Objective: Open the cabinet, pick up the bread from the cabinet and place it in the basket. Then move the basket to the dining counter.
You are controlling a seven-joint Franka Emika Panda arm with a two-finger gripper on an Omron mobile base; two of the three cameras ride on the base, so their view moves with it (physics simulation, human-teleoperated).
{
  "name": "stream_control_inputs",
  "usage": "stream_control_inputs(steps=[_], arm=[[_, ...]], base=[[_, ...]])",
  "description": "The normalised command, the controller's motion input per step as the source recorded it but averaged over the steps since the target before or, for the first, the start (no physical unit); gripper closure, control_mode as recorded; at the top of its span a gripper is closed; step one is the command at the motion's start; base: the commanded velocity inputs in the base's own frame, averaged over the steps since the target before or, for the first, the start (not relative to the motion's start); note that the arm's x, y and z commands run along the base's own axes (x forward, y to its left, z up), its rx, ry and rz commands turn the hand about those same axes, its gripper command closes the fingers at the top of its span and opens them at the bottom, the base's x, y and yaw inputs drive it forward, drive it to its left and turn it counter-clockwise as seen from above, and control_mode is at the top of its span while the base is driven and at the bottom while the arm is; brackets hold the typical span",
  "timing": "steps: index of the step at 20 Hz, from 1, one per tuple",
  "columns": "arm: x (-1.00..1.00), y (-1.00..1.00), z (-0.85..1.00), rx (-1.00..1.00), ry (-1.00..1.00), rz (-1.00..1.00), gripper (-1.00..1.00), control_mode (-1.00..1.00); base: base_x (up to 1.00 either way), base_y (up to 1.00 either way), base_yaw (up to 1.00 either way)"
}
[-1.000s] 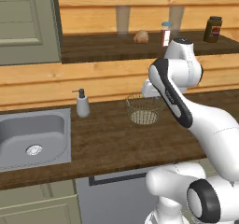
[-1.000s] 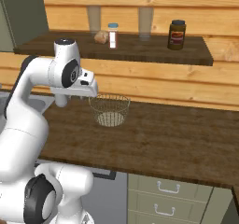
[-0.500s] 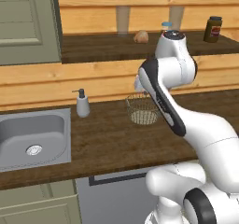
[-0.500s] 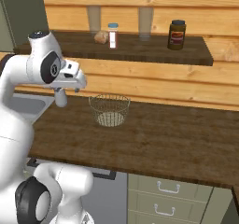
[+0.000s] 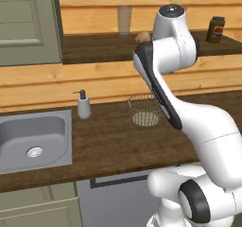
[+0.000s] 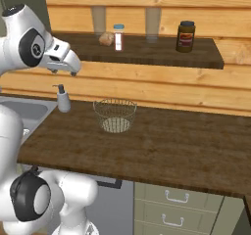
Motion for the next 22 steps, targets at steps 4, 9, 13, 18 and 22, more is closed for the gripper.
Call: stream_control_inputs(steps=[4,9,13,18,22], arm=[[0.28,0.00,0.86,-0.06,0.00,-0.05,-1.00,-1.00],[0.42,0.02,0.20,-0.23,-0.14,0.04,-1.00,-1.00],[0.65,0.00,0.36,-0.20,-0.04,0.01,-1.00,-1.00],[0.74,-0.13,0.28,0.02,0.01,0.00,-1.00,-1.00],[0.87,-0.01,0.00,0.08,0.00,-0.03,-1.00,-1.00]], base=[[0.00,0.00,0.00],[0.00,0.00,0.00],[0.00,0.00,0.00],[0.00,0.00,0.00],[0.00,0.00,0.00]])
